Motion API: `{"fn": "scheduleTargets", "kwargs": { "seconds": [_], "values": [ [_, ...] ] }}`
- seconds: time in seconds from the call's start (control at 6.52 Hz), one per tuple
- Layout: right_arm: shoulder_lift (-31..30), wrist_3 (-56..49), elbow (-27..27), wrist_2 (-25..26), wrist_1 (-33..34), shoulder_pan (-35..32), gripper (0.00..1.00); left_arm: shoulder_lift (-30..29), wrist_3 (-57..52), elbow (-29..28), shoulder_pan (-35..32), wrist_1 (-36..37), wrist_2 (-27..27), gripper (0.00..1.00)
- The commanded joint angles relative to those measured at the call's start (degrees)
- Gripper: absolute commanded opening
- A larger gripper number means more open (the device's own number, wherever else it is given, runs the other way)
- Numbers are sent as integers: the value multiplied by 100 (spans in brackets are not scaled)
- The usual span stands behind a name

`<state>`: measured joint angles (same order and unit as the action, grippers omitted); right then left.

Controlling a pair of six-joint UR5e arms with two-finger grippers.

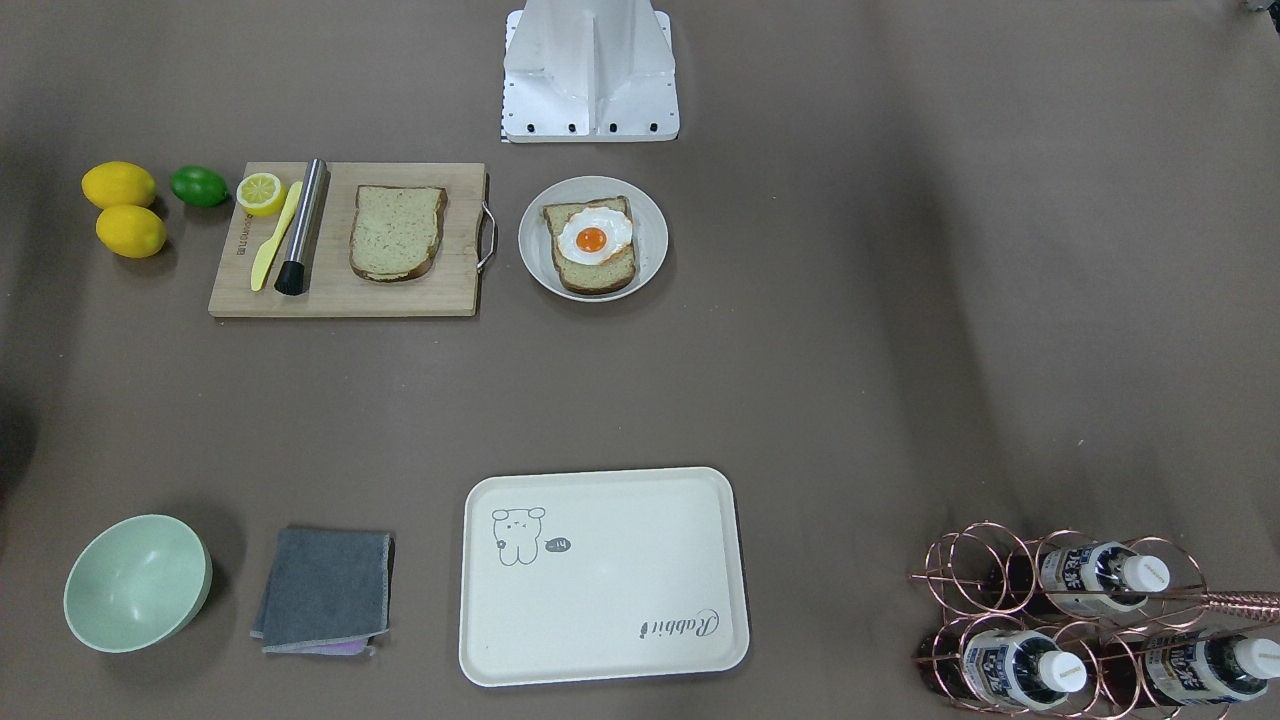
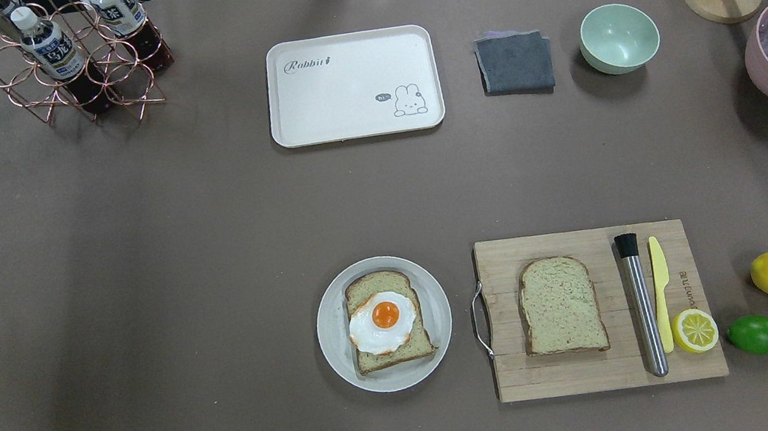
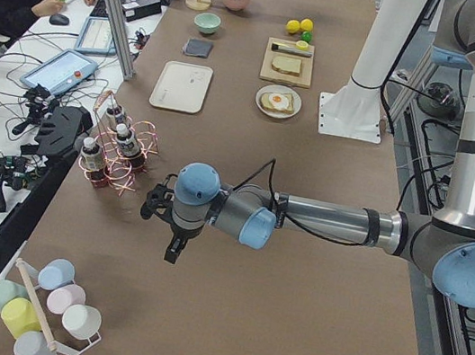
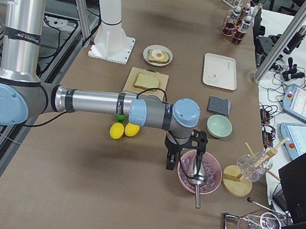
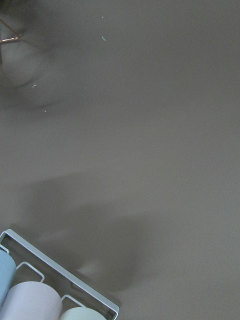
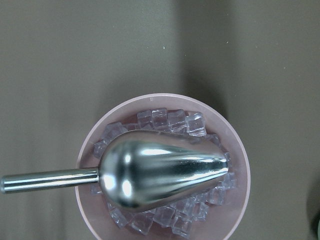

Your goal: Make sandwich and place on tray

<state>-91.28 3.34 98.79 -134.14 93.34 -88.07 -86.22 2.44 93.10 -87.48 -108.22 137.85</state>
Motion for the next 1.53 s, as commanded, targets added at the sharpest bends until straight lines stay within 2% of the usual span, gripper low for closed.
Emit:
{"fn": "scheduleTargets", "kwargs": {
  "seconds": [0.0, 0.46, 1.38],
  "values": [
    [-47, 0, 18, -42, 0, 0, 100, 0, 10, -11, 3, 12, 356, 99],
    [-48, 9, 27, -51, 0, 0, 100, 96, 10, -89, -14, -408, 304, 99],
    [-48, 0, 27, -51, -9, 0, 100, 192, 72, -73, -40, -462, 295, 99]
  ]
}}
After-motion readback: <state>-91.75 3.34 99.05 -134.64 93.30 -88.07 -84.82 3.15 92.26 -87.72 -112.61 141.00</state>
